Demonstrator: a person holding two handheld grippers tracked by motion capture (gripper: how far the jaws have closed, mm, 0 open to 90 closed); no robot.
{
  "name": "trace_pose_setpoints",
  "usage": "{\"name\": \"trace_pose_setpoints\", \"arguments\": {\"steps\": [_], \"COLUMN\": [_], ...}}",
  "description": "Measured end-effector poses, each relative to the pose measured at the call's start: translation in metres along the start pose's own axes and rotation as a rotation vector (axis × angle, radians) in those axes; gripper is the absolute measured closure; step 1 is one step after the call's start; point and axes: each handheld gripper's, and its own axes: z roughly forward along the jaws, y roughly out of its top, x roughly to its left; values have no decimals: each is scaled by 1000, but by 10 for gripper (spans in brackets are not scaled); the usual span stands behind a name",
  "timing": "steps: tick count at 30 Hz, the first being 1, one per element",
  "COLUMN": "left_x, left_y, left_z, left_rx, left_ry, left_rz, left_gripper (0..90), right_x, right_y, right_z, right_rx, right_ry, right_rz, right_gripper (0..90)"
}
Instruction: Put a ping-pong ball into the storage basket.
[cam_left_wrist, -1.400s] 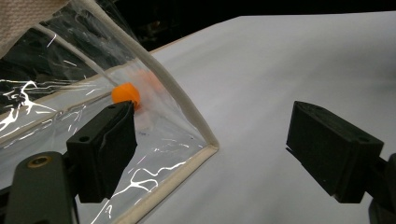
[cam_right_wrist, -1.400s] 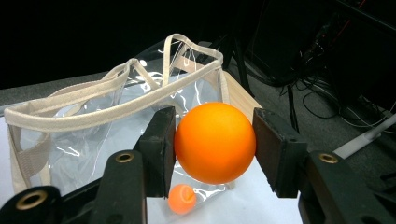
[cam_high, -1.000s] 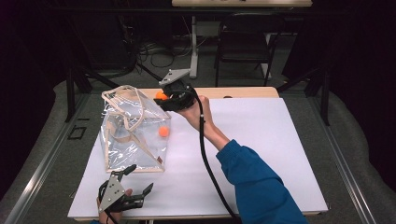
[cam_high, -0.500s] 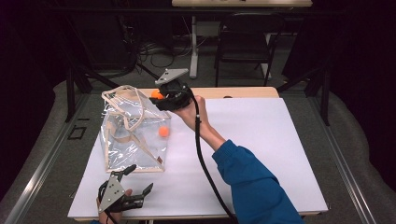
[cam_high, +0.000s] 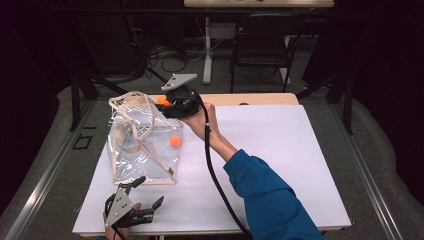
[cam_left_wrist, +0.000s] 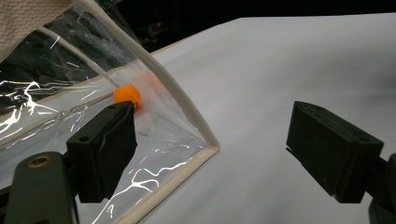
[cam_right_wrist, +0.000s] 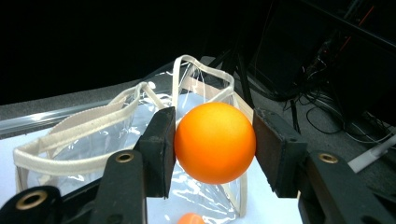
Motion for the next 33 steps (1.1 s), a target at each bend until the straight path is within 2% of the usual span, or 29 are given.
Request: {"name": "trace_pose_setpoints", "arguments": {"steps": [17,33], "left_x": [0,0], "left_y": [0,0], "left_z": [-1,-2], "left_rx": [-2,-3], "left_ry": [3,5], "left_rz": [-1,-1], "left_gripper": [158,158], "right_x": [10,19], "right_y": [8,10], "right_z": [8,21], "right_rx": [-27,-29], "right_ry": [11,35], "right_rz": [-9,-10], "right_gripper": [508,508]}}
